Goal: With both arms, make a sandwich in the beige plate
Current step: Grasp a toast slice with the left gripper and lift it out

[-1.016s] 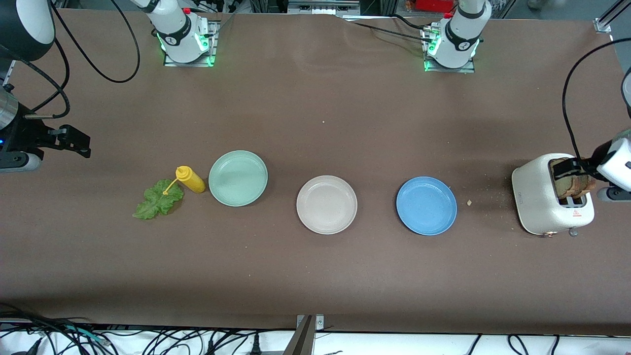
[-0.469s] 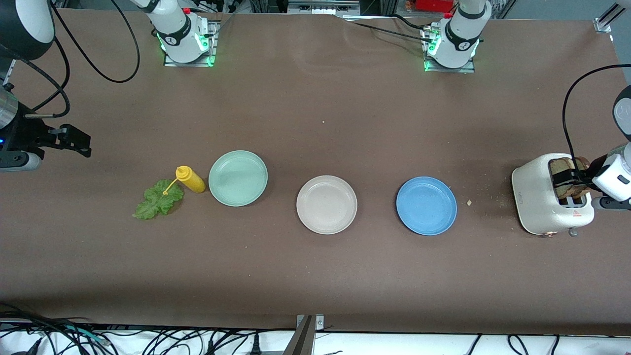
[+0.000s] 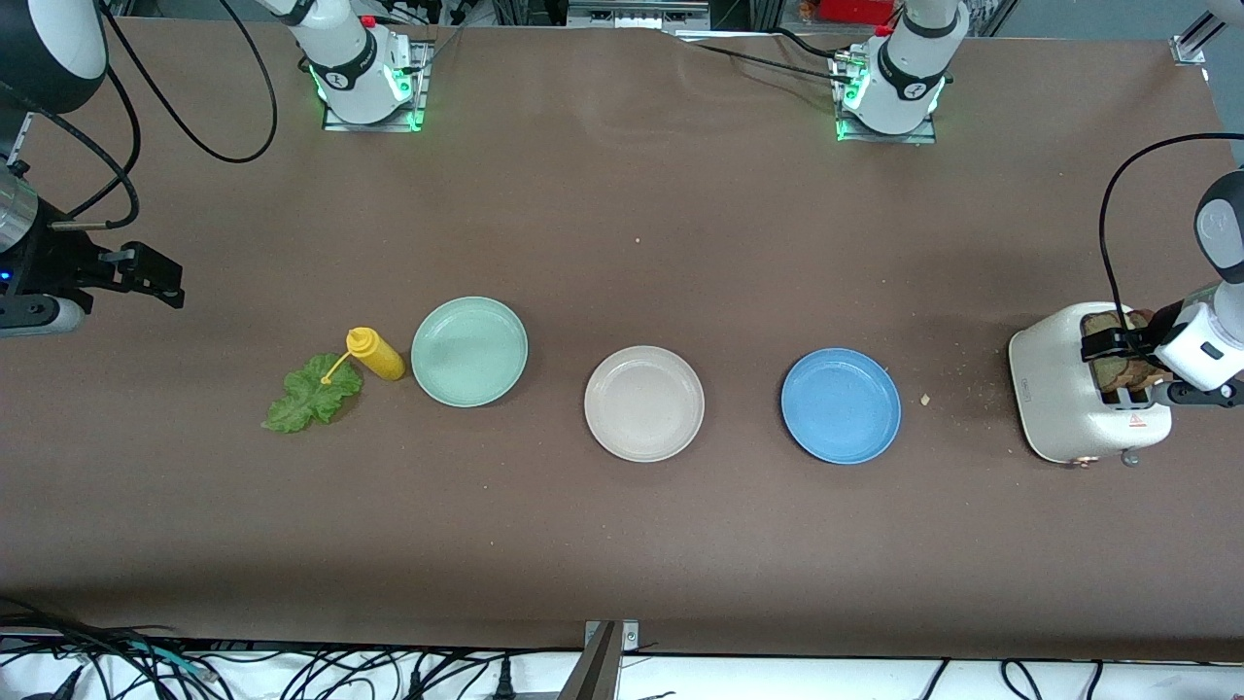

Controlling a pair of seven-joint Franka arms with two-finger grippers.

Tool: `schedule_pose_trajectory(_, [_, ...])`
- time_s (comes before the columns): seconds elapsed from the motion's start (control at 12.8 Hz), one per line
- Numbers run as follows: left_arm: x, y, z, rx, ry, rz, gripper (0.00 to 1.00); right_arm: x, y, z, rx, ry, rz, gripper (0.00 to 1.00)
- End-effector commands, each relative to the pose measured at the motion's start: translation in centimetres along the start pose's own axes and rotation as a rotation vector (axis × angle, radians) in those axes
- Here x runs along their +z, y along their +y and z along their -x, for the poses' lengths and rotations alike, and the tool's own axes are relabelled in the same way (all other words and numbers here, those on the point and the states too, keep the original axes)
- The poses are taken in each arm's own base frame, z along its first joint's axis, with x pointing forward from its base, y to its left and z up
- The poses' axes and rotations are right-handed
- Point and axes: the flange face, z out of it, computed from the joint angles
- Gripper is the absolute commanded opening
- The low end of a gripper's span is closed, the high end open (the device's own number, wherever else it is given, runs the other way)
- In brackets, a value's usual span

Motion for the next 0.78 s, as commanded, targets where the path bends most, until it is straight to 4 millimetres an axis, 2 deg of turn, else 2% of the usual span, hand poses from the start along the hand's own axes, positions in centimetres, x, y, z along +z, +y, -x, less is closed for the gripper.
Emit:
schedule_pose_trajectory(0.0, [-0.7,-0.2,1.1,0.019,0.006,-0.009,0.32,-0.4,0.2,0.2,0.012,-0.004,-0.018,1.0])
schedule_pose_trajectory(0.08, [-0.9,-0.6,1.2,0.019,0.006,-0.011,0.12,-0.4,0.4,0.2,0.014,-0.005,-0.018,1.0])
schedule_pose_trajectory(0.16, [-1.0,-1.8,1.6,-0.001,-0.006,-0.007,0.0,-0.5,0.4,0.2,0.017,-0.005,-0.018,1.0])
schedule_pose_trajectory(0.39, [-2.1,-2.1,1.9,-0.006,0.003,-0.012,0.0,-0.7,-0.5,0.2,0.006,-0.001,-0.039,1.0])
schedule_pose_trajectory(0.55, [-3.8,-2.1,1.9,-0.011,-0.001,-0.016,0.0,-0.8,-0.8,0.3,0.01,0.003,-0.068,1.0])
schedule_pose_trajectory(0.7, [-7.1,-2.1,1.8,-0.01,-0.007,-0.025,0.0,-0.8,-1.0,0.2,0.007,0.003,-0.067,1.0])
